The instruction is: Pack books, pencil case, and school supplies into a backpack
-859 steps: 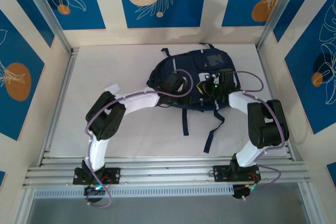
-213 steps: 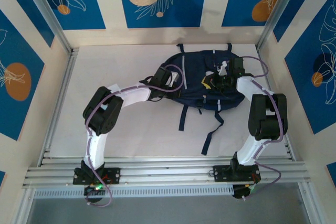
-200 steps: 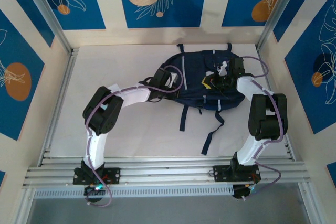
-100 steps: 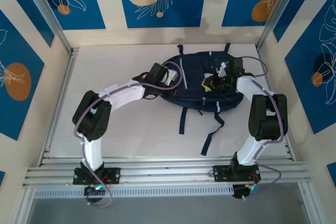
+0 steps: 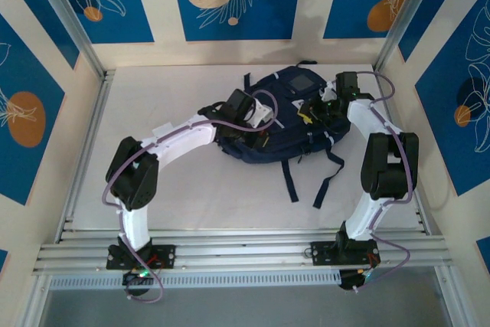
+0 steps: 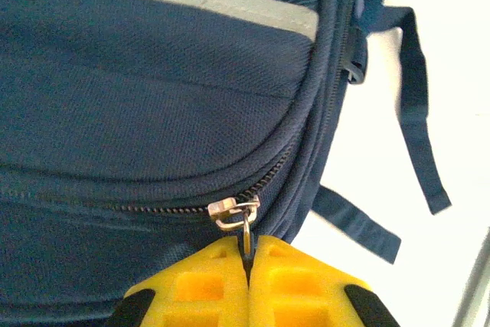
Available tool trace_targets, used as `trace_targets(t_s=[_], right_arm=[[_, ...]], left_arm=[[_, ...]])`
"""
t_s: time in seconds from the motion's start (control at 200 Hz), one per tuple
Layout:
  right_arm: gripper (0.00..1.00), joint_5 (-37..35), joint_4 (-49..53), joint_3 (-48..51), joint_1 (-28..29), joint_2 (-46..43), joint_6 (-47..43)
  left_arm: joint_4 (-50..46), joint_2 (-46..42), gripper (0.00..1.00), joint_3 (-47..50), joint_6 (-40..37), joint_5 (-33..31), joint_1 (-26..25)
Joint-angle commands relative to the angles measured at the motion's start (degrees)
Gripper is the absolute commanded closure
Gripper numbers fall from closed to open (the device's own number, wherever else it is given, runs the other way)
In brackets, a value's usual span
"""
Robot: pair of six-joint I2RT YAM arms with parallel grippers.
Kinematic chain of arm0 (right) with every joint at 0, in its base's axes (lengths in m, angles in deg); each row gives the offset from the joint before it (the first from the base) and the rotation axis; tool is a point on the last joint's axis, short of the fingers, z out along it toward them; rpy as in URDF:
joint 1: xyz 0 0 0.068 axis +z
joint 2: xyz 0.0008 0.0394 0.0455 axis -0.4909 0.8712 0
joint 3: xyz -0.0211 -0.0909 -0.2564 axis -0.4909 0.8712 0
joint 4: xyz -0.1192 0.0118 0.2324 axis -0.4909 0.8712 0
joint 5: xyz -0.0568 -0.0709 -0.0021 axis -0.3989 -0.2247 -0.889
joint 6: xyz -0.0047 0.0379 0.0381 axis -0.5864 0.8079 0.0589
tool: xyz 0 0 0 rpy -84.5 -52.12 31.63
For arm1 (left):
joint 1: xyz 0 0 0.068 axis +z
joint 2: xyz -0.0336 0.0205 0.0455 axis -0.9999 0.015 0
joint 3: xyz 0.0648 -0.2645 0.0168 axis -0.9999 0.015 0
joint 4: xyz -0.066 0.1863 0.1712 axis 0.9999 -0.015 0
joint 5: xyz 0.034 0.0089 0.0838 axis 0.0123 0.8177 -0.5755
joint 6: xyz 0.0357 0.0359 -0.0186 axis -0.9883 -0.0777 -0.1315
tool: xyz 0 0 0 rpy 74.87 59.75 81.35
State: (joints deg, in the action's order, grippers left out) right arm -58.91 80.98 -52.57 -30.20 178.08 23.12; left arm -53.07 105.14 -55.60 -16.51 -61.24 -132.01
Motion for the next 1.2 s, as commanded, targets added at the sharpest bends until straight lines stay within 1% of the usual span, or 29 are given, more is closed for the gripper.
trace_targets(t_s=[0.0, 0.05, 0.055, 0.215, 0.335, 0.485, 0.585, 0.735, 0.805, 0.855, 0.885, 0.89, 0.895, 0.9, 0.905, 0.91, 0.915, 0.92, 0.94, 0.945, 0.985, 1.02, 1.125, 1.195], right_arm=[[0.65, -1.9, -4.6, 0.3, -0.3, -5.2, 2.3], [0.52, -2.5, -4.6, 2.8, -0.1, -7.9, 3.0], [0.5, -2.6, -4.6, 3.0, -0.1, -8.3, 3.0], [0.25, -3.2, -4.7, 12.5, 0.2, -18.7, 6.7], [0.17, -2.9, -5.1, 18.3, 0.7, -24.1, 9.9], [0.07, -0.9, -13.4, 27.2, 3.1, -27.6, 18.5], [0.03, -1.4, -18.4, 30.3, 5.8, -25.9, 22.9], [0.03, -2.5, -27.0, 30.4, 9.2, -18.6, 26.8], [0.08, -4.2, -30.9, 29.8, 10.3, -15.2, 27.9], [0.18, -5.1, -33.0, 29.0, 10.6, -12.8, 28.3], [0.33, -5.2, -34.2, 28.5, 10.7, -11.6, 28.6], [0.39, -5.1, -34.7, 28.5, 10.8, -11.2, 28.7], [0.39, -5.1, -34.7, 28.5, 10.8, -11.2, 28.7], [0.45, -5.1, -35.2, 28.4, 10.8, -10.9, 28.7], [0.45, -5.1, -35.2, 28.4, 10.8, -10.9, 28.7], [0.51, -5.1, -35.6, 28.4, 10.8, -10.5, 28.7], [0.54, -5.1, -35.7, 28.3, 10.8, -10.4, 28.7], [0.54, -5.1, -35.7, 28.3, 10.8, -10.4, 28.7], [0.66, -5.2, -36.0, 28.2, 10.8, -9.7, 28.7], [0.66, -5.2, -36.0, 28.2, 10.8, -9.7, 28.7], [0.87, -5.2, -36.1, 28.0, 10.8, -9.1, 28.4], [0.99, -5.2, -35.9, 27.9, 10.8, -9.1, 27.6], [1.0, -7.0, -32.5, 28.1, 10.9, -10.5, 24.3], [1.0, -8.8, -30.6, 28.9, 10.9, -12.2, 22.4]], left_arm=[[-2.5, 2.0, 1.0, -4.2, 1.9, 4.1, -2.5], [-1.1, 2.6, 1.0, -4.4, 4.0, 3.0, -2.4], [-0.9, 2.6, 1.0, -4.4, 4.1, 2.9, -2.5], [2.7, 3.8, 1.0, -4.3, 8.2, 1.5, -2.5], [3.4, 4.8, 1.0, -4.5, 9.7, 1.3, -2.4], [4.8, 4.5, 1.0, -3.3, 11.6, 1.7, -2.6], [6.3, 3.8, 1.0, -2.1, 12.9, 3.0, -3.2], [7.6, 3.7, 1.0, -1.5, 13.4, 5.1, -4.6], [8.1, 3.9, 1.0, -1.3, 13.8, 6.7, -5.3], [8.2, 3.8, 1.0, -1.2, 13.8, 7.6, -5.5], [8.1, 3.7, 1.0, -0.9, 13.8, 8.1, -5.6], [8.0, 3.7, 1.0, -0.9, 13.7, 8.1, -5.7], [8.0, 3.7, 1.0, -0.8, 13.7, 8.2, -5.7], [8.0, 3.6, 1.0, -0.8, 13.7, 8.2, -5.7], [8.0, 3.6, 1.0, -0.7, 13.7, 8.3, -5.6], [7.9, 3.5, 1.0, -0.7, 13.7, 8.4, -5.6], [7.8, 3.5, 1.0, -0.7, 13.6, 8.5, -5.6], [7.8, 3.5, 1.0, -0.6, 13.6, 8.5, -5.6], [7.5, 3.3, 1.0, -0.3, 13.5, 8.6, -5.6], [7.4, 3.2, 1.0, -0.3, 13.4, 8.6, -5.6], [6.5, 2.7, 1.0, 0.2, 12.6, 8.3, -5.6], [5.2, 2.2, 1.0, 0.5, 11.6, 7.3, -5.6], [2.0, 0.6, 1.0, 2.1, 9.0, 2.7, -4.9], [0.7, 0.0, 1.0, 3.2, 8.2, 0.4, -3.5]])
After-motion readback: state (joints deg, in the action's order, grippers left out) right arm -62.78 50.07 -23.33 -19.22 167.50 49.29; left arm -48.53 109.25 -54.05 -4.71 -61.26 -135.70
